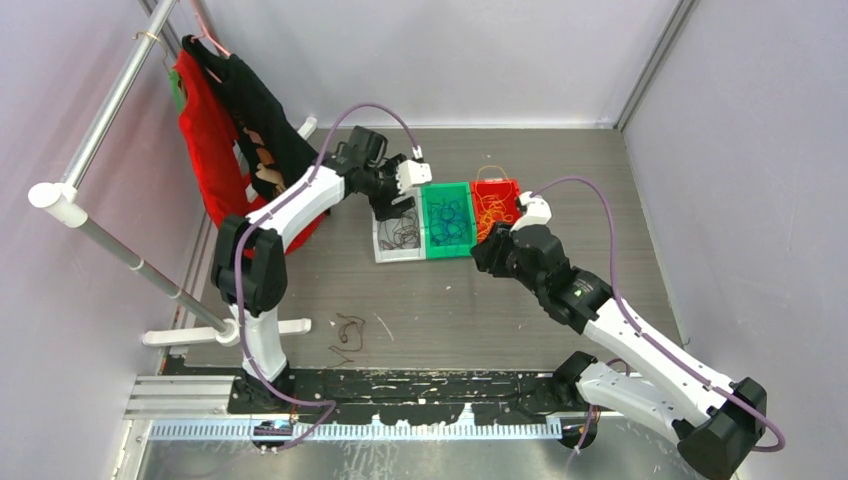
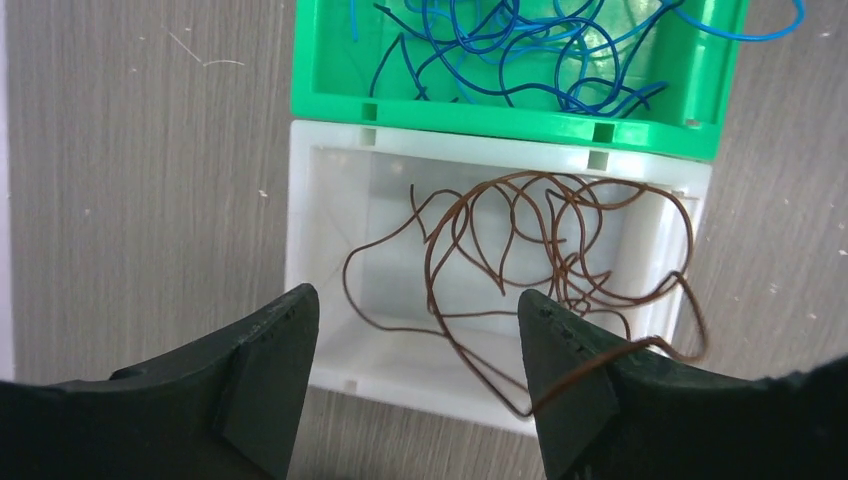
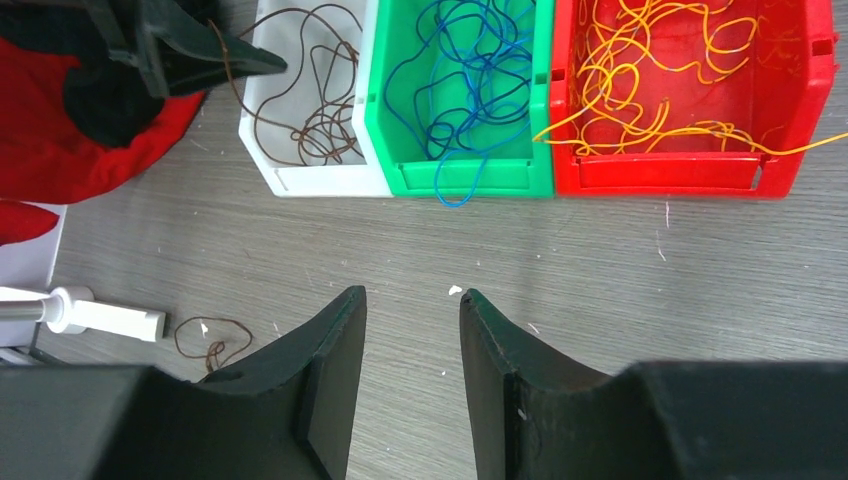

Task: Untangle the cables
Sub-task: Place the cable in the bin.

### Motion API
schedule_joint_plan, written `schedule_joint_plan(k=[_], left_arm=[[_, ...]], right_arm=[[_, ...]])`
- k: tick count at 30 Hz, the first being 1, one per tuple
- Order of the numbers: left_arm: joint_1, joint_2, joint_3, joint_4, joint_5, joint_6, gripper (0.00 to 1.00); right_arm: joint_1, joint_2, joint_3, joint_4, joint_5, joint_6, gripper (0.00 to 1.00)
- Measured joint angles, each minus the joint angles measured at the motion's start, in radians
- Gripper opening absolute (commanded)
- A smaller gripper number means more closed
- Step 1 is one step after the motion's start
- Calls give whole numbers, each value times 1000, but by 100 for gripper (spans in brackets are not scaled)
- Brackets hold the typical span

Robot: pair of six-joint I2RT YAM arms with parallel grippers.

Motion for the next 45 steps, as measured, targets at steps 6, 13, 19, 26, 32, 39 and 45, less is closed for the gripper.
schedule_joint_plan(k=[6,13,19,26,32,39,45], left_arm=[[31,2,214,-279,28,90,75],[67,2,307,-557,29,228,85],[69,2,297,-651,26,255,83],[75,-2,244,-611,32,170,84],[184,-28,291,-615,134,18,86],[361,-219,186,-615,213,-110,86],[379,-393,-56,-611,284,-158,85]], right_arm=[[-1,11,11,-3,-27,0,45],[-1,49,63,-9,-71,1,47],[-1,114,97,-3,-135,12,49],[5,184,98,92,-236,32,53],[112,374,180,149,-306,-134,58],[283,573,304,135,-313,-663,66],[285,760,436,118,-232,-1011,66]])
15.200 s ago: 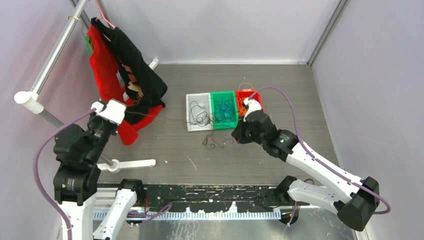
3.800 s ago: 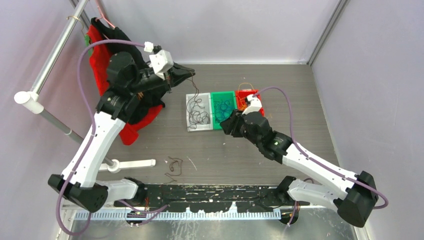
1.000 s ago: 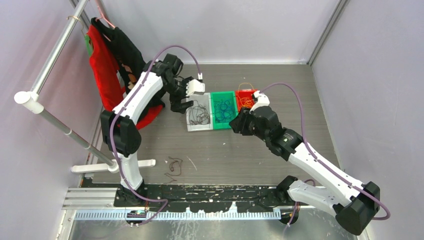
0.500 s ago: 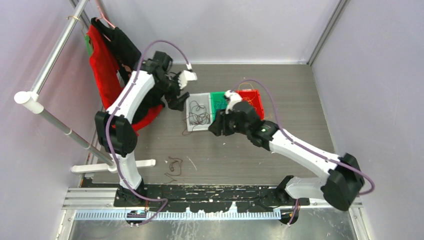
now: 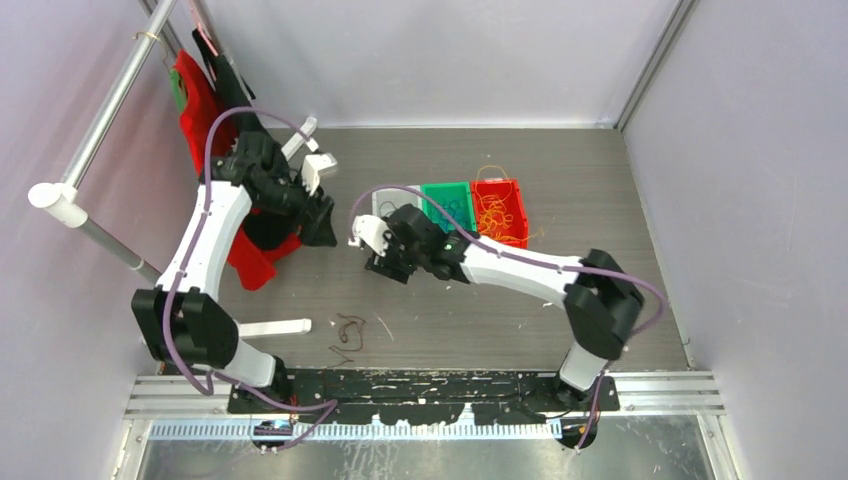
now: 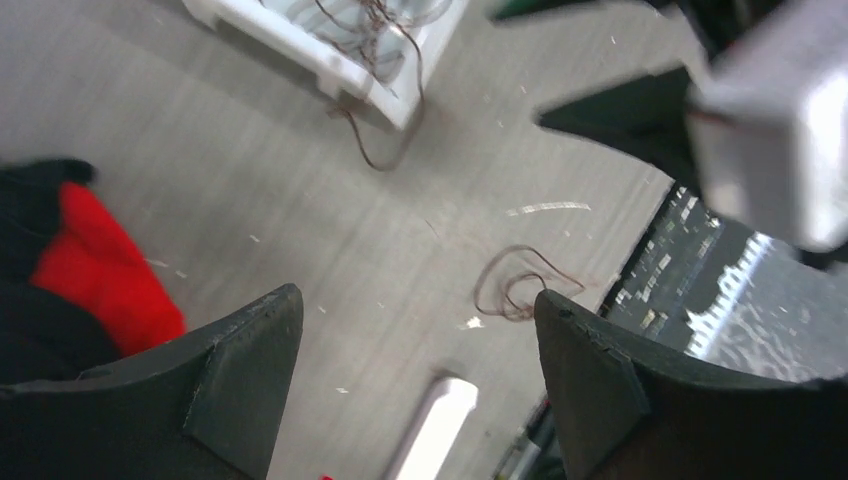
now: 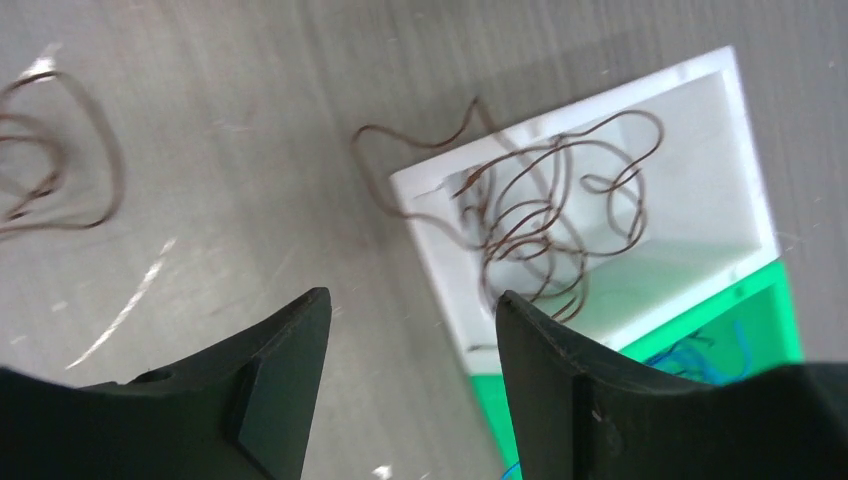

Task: Untangle the cables
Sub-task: Place the cable in the bin.

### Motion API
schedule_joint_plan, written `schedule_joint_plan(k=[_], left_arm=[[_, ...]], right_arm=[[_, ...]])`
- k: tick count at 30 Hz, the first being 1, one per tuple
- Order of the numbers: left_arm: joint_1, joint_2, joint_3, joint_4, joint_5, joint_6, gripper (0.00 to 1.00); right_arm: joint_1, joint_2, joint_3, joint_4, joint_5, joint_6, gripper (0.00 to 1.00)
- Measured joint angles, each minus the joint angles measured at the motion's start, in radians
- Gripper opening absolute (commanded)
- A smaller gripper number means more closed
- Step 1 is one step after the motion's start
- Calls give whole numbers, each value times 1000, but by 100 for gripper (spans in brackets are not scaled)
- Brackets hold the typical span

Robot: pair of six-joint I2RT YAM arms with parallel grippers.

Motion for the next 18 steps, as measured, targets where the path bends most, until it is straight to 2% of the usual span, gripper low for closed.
schedule_joint_plan(k=[3,8,13,18], left_arm=[[23,-54,-113,3,23,-10,83],[48,-121,-203,13,48,-14,83],[72,-181,-221,24,79,-14,81],[92,-190,-222,27,109,-8,80]], right_arm=[[-40,117,112,-11,-3,-59,64],[-129,225,252,-40,-40,-83,62],[-160,304,371,-84,-68,-109,61],[-161,355,413,-129,-119,-126,61]])
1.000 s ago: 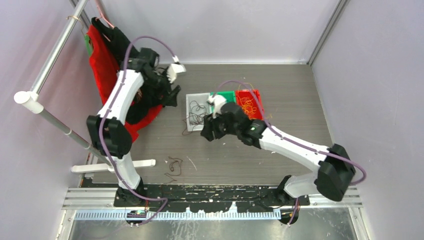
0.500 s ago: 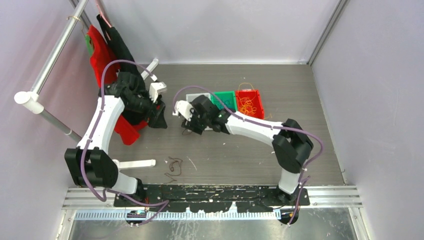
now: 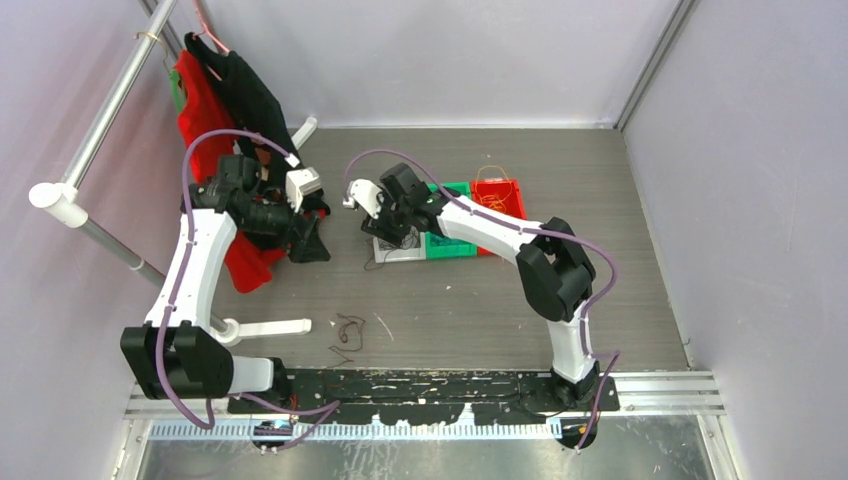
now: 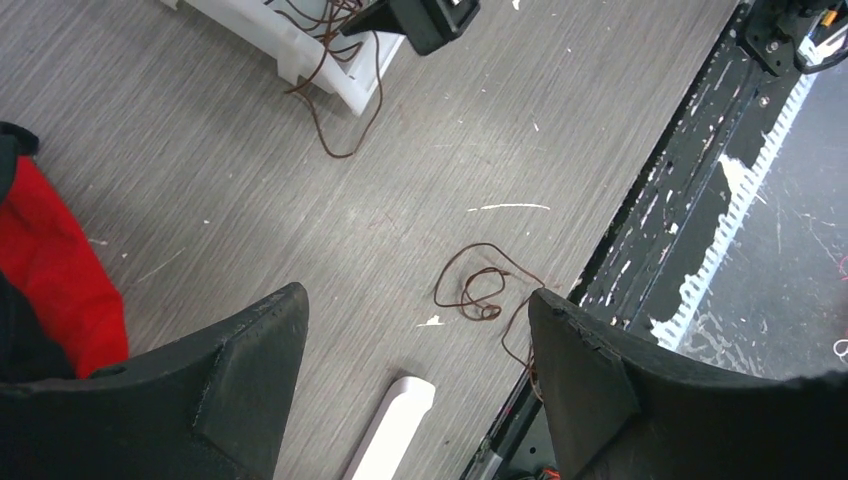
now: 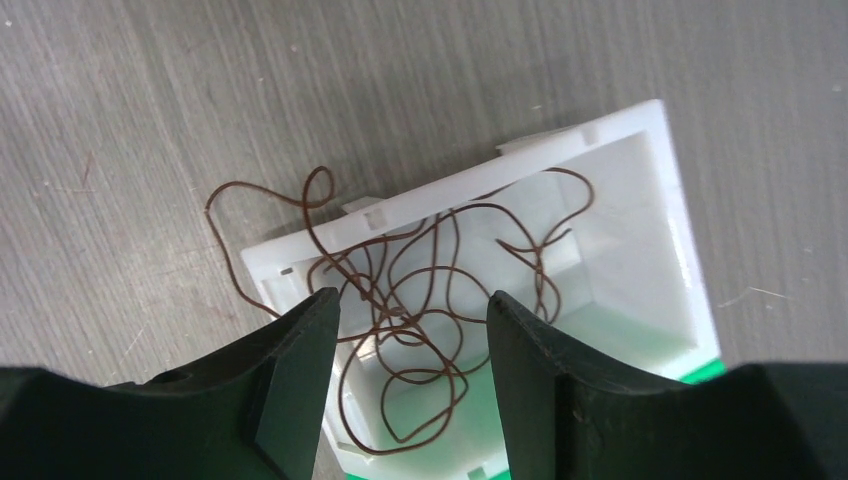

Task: Untangle the cables
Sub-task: Place the cable in the bin.

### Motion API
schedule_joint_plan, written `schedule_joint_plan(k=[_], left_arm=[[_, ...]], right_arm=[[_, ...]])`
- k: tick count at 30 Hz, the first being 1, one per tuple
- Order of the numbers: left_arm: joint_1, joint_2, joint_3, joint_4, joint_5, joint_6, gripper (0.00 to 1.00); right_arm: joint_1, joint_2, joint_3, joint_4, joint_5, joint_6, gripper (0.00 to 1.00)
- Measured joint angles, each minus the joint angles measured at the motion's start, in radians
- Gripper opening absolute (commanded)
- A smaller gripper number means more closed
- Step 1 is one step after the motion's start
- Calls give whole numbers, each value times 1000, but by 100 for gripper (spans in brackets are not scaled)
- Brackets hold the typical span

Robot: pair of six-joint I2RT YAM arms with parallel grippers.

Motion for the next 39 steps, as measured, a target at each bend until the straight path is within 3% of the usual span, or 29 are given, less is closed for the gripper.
schedule_joint_plan(k=[5,7,10,13,26,39], left_arm=[[1,-6,-24,-3,19,22,79],[1,-9,-33,-4,21,30,79],[1,-13,-39,-2,24,32,77],[1,-19,-43,0,31,32,77],[1,-63,-62,11,31,51,76],[0,-63,-62,17,30,52,76]], right_arm=[[-1,38,25,-55,-40,-15,55],[-2,47,34,-72,-45,-19,44],[-5,59,42,-69,-42,-13,14],[-11,84,69,-52,-21,21,3],[-91,90,64,61,131,144,1],[-111,39,-10,67,204,107,1]])
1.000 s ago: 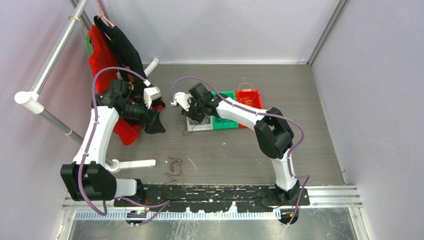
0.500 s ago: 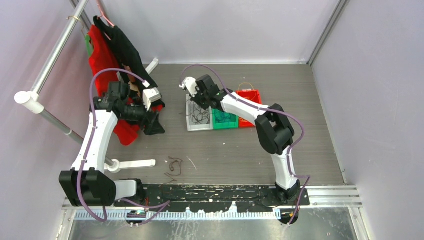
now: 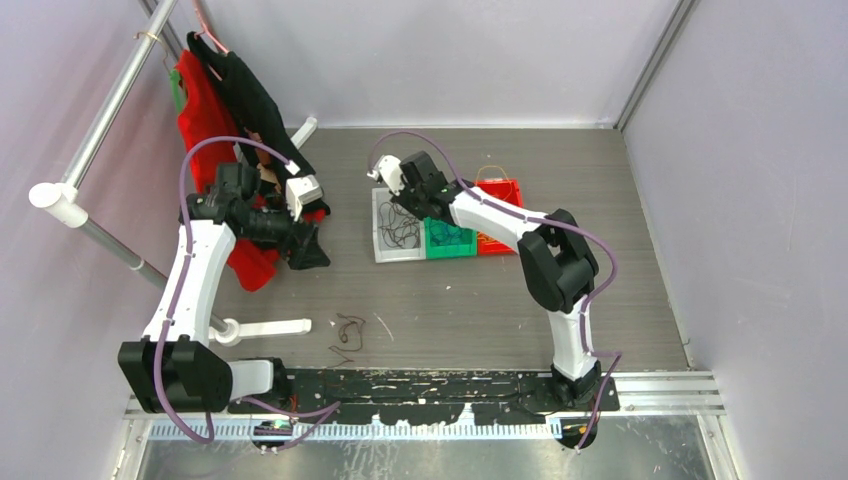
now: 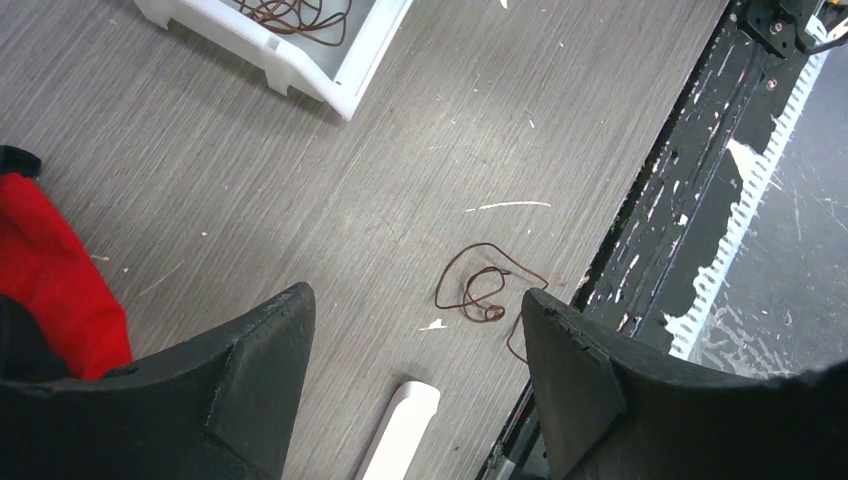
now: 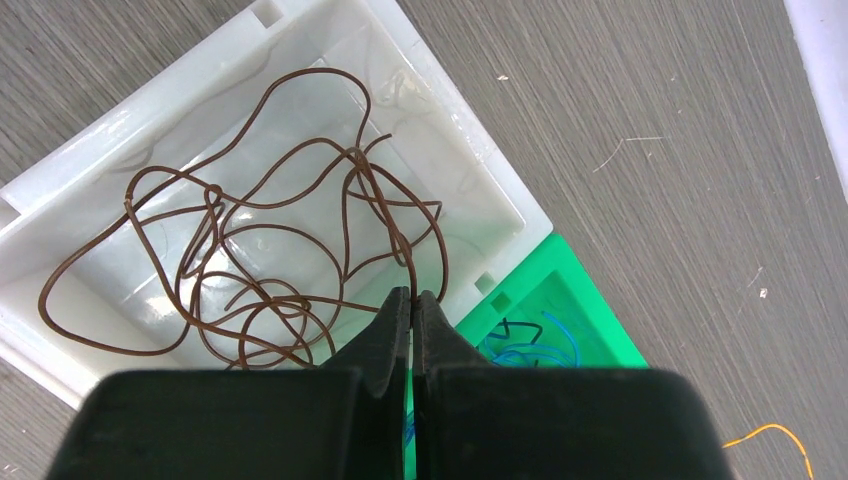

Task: Untangle the cables
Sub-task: Place the cable in the bin.

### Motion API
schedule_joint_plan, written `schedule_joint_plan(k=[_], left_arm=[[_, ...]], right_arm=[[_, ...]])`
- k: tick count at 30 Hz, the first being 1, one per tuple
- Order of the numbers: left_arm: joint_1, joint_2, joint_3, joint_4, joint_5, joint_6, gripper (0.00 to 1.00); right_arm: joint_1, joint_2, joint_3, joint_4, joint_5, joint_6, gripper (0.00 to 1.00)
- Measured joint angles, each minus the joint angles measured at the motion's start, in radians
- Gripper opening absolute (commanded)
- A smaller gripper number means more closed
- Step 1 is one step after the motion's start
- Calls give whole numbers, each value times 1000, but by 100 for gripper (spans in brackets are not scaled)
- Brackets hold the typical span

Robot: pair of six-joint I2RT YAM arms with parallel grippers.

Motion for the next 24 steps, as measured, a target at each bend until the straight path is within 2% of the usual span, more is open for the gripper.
schedule_joint_plan(k=[7,14,18,21,24], left_arm=[[-2,0,0,7,0,-2,75],[-2,0,0,6,0,6,79],[-2,0,0,-10,-1,34,80],[-2,-1,0,-29,-4,64,81],[-2,-8,-3,-36,-11,87,82]], right_arm=[[24,7,29,-28,35,-16,1],[77,140,173,-36,84,3,3],[90,210,189,-47,99,37,23],[88,227,187,-66,121,74,50],[81,191,151,-26,128,130,69]])
